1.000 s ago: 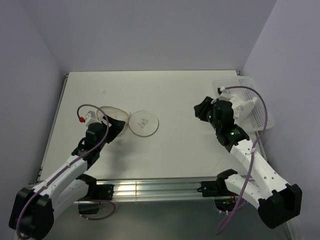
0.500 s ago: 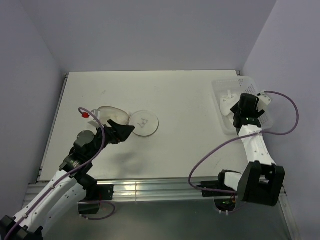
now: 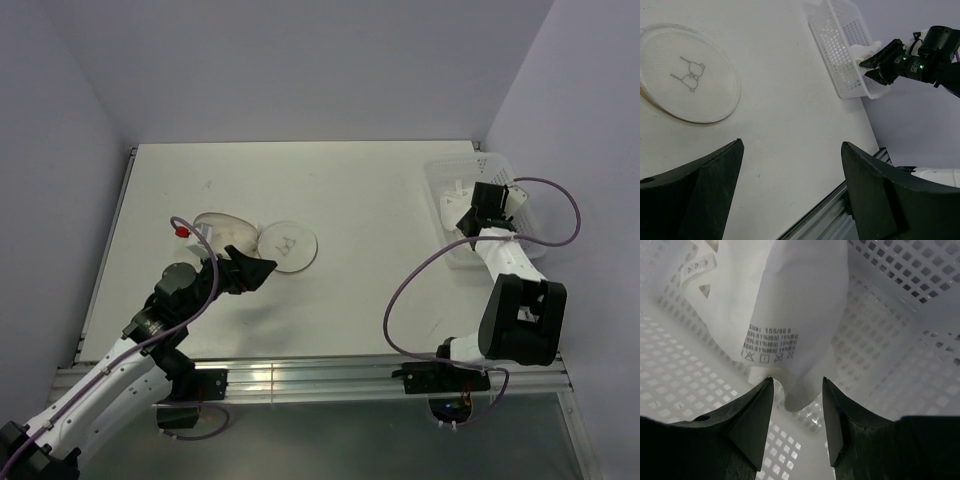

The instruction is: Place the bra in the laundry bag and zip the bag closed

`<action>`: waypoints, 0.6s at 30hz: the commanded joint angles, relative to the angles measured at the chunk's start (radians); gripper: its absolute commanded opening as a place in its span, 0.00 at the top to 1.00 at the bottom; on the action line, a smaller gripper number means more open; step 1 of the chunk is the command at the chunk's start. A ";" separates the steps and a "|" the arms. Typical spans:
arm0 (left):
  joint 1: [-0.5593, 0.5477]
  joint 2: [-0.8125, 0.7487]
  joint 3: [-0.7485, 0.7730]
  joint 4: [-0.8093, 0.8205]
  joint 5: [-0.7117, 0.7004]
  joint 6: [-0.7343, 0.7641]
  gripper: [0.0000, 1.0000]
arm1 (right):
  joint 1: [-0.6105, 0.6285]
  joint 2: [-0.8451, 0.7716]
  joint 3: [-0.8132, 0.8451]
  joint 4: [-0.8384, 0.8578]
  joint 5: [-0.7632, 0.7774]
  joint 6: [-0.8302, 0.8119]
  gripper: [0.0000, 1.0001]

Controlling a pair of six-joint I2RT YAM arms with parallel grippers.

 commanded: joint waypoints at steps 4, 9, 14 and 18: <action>-0.004 0.017 0.009 0.030 -0.004 0.025 0.15 | -0.015 0.105 0.108 0.052 0.033 -0.014 0.56; -0.004 0.040 0.018 0.027 -0.009 0.031 0.16 | -0.015 -0.019 0.088 0.135 0.070 -0.053 1.00; -0.004 0.068 0.028 0.035 -0.006 0.029 0.17 | 0.028 -0.185 0.094 0.201 0.067 -0.083 1.00; -0.004 0.083 0.040 0.035 -0.015 0.029 0.17 | 0.134 -0.294 0.183 0.199 0.049 -0.175 1.00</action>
